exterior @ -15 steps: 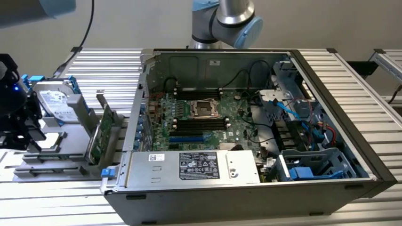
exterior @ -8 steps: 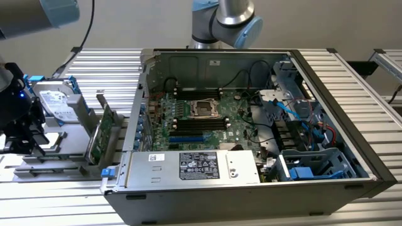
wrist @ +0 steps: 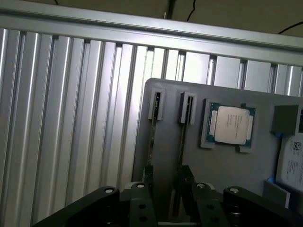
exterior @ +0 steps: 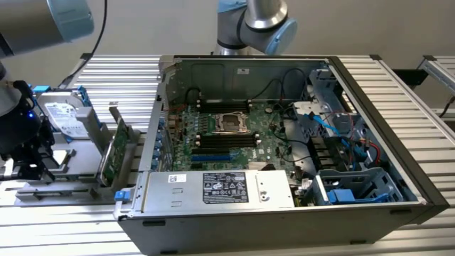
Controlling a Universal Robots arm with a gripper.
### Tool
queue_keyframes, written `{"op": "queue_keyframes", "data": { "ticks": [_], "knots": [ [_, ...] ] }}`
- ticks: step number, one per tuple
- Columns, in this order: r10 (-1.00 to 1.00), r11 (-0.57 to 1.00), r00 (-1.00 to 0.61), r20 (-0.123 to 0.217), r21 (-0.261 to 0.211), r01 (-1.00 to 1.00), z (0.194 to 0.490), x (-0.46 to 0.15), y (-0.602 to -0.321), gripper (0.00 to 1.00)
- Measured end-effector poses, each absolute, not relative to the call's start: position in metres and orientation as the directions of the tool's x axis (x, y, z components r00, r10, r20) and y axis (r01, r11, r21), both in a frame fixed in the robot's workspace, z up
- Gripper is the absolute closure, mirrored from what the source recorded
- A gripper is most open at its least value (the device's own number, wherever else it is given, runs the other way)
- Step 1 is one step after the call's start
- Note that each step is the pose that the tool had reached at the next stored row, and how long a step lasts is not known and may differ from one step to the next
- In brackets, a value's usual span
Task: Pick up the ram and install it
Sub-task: 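Pick up the ram and move it above insertion slot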
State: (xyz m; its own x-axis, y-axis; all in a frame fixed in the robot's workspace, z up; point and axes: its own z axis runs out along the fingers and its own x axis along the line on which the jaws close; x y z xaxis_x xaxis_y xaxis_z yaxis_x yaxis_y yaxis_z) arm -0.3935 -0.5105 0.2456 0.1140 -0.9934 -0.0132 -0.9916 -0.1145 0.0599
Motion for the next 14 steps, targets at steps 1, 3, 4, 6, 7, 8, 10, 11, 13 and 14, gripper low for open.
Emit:
{"op": "queue_keyframes", "data": {
  "ticks": [1,3,4,6,7,8,10,11,13,14],
  "knots": [
    [-0.993,-0.116,0.115,-0.013,0.060,-0.991,0.244,-0.393,-0.512,0.64],
    [-0.993,-0.117,0.116,-0.013,0.060,-0.991,0.240,-0.391,-0.516,0.64],
    [-0.993,-0.117,0.116,-0.013,0.060,-0.991,0.238,-0.390,-0.518,0.64],
    [-0.993,-0.117,0.117,-0.013,0.060,-0.991,0.235,-0.388,-0.521,0.64],
    [-0.993,-0.118,0.117,-0.013,0.060,-0.991,0.233,-0.386,-0.522,0.64],
    [-0.993,-0.119,0.118,-0.013,0.060,-0.991,0.231,-0.385,-0.522,0.64],
    [-0.993,-0.121,0.120,-0.013,0.060,-0.991,0.227,-0.383,-0.523,0.64],
    [-0.993,-0.121,0.121,-0.013,0.060,-0.991,0.226,-0.383,-0.524,0.64],
    [-0.993,-0.122,0.121,-0.013,0.060,-0.991,0.222,-0.383,-0.524,0.64],
    [-0.993,-0.122,0.121,-0.013,0.060,-0.991,0.220,-0.383,-0.524,0.64]
  ]
}}
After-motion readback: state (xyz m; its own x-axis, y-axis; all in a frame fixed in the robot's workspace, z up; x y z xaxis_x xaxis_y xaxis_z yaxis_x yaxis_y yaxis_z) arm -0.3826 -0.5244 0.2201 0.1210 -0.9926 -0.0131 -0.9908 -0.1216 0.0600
